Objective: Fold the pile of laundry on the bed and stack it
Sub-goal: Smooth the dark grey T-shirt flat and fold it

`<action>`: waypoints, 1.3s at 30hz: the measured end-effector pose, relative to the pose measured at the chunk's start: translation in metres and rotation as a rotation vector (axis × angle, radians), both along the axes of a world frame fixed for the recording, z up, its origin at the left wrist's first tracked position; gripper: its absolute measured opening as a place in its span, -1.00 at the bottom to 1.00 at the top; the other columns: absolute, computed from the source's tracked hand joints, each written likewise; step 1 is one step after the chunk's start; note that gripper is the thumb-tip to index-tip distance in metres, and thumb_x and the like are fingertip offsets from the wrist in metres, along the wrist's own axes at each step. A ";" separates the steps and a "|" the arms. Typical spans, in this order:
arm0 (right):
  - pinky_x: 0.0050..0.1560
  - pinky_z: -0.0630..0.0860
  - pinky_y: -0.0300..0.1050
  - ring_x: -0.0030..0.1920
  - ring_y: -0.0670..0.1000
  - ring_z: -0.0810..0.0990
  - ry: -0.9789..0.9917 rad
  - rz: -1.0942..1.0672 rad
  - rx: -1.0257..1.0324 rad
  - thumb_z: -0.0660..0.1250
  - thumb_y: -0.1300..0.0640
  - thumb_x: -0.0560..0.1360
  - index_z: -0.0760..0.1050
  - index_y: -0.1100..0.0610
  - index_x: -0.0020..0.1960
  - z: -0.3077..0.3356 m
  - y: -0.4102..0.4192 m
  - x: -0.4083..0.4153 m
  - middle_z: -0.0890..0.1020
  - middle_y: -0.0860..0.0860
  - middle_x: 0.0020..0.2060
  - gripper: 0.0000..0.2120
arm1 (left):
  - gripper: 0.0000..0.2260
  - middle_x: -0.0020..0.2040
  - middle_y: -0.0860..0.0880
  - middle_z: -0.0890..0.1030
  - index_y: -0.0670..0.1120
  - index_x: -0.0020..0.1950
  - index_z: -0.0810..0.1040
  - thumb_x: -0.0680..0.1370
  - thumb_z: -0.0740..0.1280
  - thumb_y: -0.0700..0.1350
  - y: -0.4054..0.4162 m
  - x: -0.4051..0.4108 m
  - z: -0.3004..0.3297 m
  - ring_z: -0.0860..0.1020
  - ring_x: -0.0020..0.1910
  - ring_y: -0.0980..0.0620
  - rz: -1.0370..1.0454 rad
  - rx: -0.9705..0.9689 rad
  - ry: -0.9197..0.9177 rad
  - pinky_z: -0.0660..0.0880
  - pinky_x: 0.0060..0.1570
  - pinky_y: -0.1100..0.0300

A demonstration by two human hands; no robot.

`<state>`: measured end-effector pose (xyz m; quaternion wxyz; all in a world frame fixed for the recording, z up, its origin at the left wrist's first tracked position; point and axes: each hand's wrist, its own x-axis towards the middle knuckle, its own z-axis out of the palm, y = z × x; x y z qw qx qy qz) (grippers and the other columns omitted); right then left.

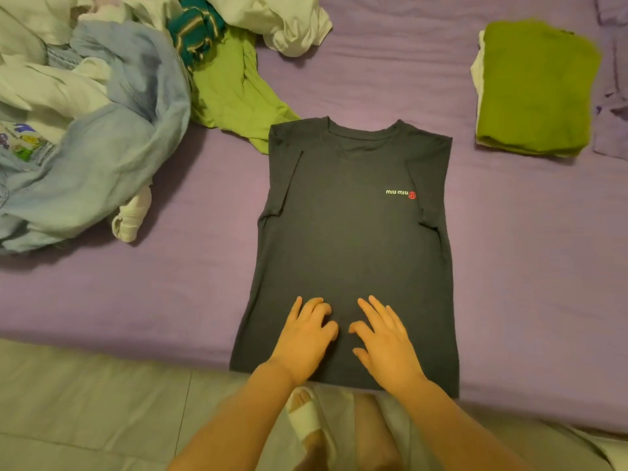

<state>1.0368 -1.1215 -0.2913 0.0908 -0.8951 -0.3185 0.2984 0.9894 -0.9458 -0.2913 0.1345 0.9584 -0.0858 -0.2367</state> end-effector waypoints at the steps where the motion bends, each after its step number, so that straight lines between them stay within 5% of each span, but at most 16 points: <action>1: 0.46 -0.29 -0.07 0.54 0.05 -0.18 -0.001 -0.009 0.023 0.26 0.02 0.56 0.47 0.00 0.22 0.000 -0.003 -0.010 0.02 0.02 0.55 -0.75 | -0.78 0.48 -0.11 0.22 -0.05 0.23 0.45 0.60 0.23 -0.09 0.000 -0.007 -0.001 -0.02 0.53 -0.08 -0.042 0.017 0.009 -0.28 0.44 -0.08; 4: 0.45 -0.26 -0.05 0.54 0.09 -0.15 -0.030 -0.047 0.032 0.31 0.04 0.52 0.54 0.05 0.06 -0.001 -0.009 -0.041 0.07 0.03 0.54 -0.85 | -0.65 0.55 -0.15 0.06 -0.04 0.31 0.40 0.55 0.31 -0.02 -0.001 -0.025 -0.007 -0.15 0.54 -0.14 -0.114 0.048 0.059 -0.24 0.46 -0.24; 8: 0.48 -0.12 0.10 0.53 0.16 -0.08 -0.082 -0.022 -0.123 0.42 0.03 0.44 0.53 0.06 0.07 -0.004 -0.005 -0.064 0.08 0.11 0.53 -0.75 | -0.56 0.57 -0.18 -0.14 -0.06 0.39 0.27 0.56 0.30 -0.05 -0.005 -0.042 -0.014 -0.30 0.52 -0.17 -0.135 0.103 0.070 -0.27 0.42 -0.31; 12: 0.29 0.40 0.20 0.36 0.22 0.41 -0.163 -0.078 -0.135 0.66 0.09 0.08 0.59 0.07 -0.22 -0.003 0.000 -0.067 0.48 0.17 0.32 -0.65 | -0.58 0.56 -0.18 -0.23 -0.07 0.41 0.22 0.58 0.24 -0.24 -0.005 -0.046 -0.020 -0.35 0.50 -0.17 -0.141 0.142 0.047 -0.24 0.42 -0.32; 17: 0.22 0.44 0.16 0.32 0.17 0.47 -0.182 -0.079 -0.010 0.60 0.13 0.19 0.59 0.05 -0.33 -0.002 -0.008 -0.060 0.54 0.13 0.27 -0.81 | -0.72 0.57 -0.15 -0.13 -0.08 0.31 0.35 0.60 0.21 -0.18 0.002 -0.041 -0.016 -0.24 0.54 -0.11 -0.136 0.074 0.035 -0.23 0.46 -0.24; 21: 0.16 0.37 -0.06 0.26 0.06 0.46 0.019 -0.291 0.105 0.35 0.13 0.46 0.54 0.08 -0.10 0.000 -0.010 -0.031 0.57 -0.01 0.18 -0.96 | -0.72 0.54 -0.06 0.16 -0.09 0.29 0.46 0.61 0.15 -0.08 0.005 -0.021 -0.008 0.07 0.52 -0.02 -0.050 0.029 0.067 -0.04 0.48 -0.06; 24: -0.22 0.39 0.00 -0.17 0.09 0.50 0.172 -0.460 0.176 0.25 0.09 0.55 0.38 0.03 -0.05 0.010 -0.005 0.008 0.56 0.04 -0.20 -0.95 | -0.77 0.22 -0.04 0.48 -0.07 0.18 0.47 0.57 0.16 -0.09 0.013 0.009 0.005 0.42 0.22 -0.06 0.086 -0.060 0.067 0.33 0.12 0.10; 26: -0.28 0.40 0.01 -0.23 0.11 0.51 0.142 -0.453 0.170 0.22 0.03 0.59 0.39 0.04 0.00 0.016 0.000 0.038 0.55 0.05 -0.24 -0.91 | -0.80 0.11 -0.05 0.52 -0.07 0.16 0.47 0.56 0.19 -0.13 0.023 0.035 0.014 0.49 0.09 -0.09 0.263 -0.152 0.070 0.41 -0.03 0.07; 32: -0.17 0.45 0.00 -0.11 0.10 0.56 0.011 -0.400 0.194 0.27 -0.10 0.54 0.44 0.10 0.05 0.029 0.015 0.138 0.61 0.04 -0.15 -0.73 | -0.76 0.17 -0.07 0.55 -0.06 0.27 0.46 0.66 0.10 -0.09 0.044 0.133 0.026 0.51 0.10 -0.08 0.516 -0.223 0.006 0.46 0.05 0.03; 39: 0.08 0.43 -0.09 0.08 0.06 0.54 0.087 -0.210 0.249 0.35 0.05 0.52 0.53 0.12 0.13 0.025 0.015 0.232 0.60 0.03 0.06 -0.77 | -0.63 0.18 -0.07 0.53 -0.09 0.27 0.46 0.52 0.38 0.02 0.053 0.211 0.028 0.51 0.13 -0.06 0.513 -0.247 0.076 0.46 0.13 0.08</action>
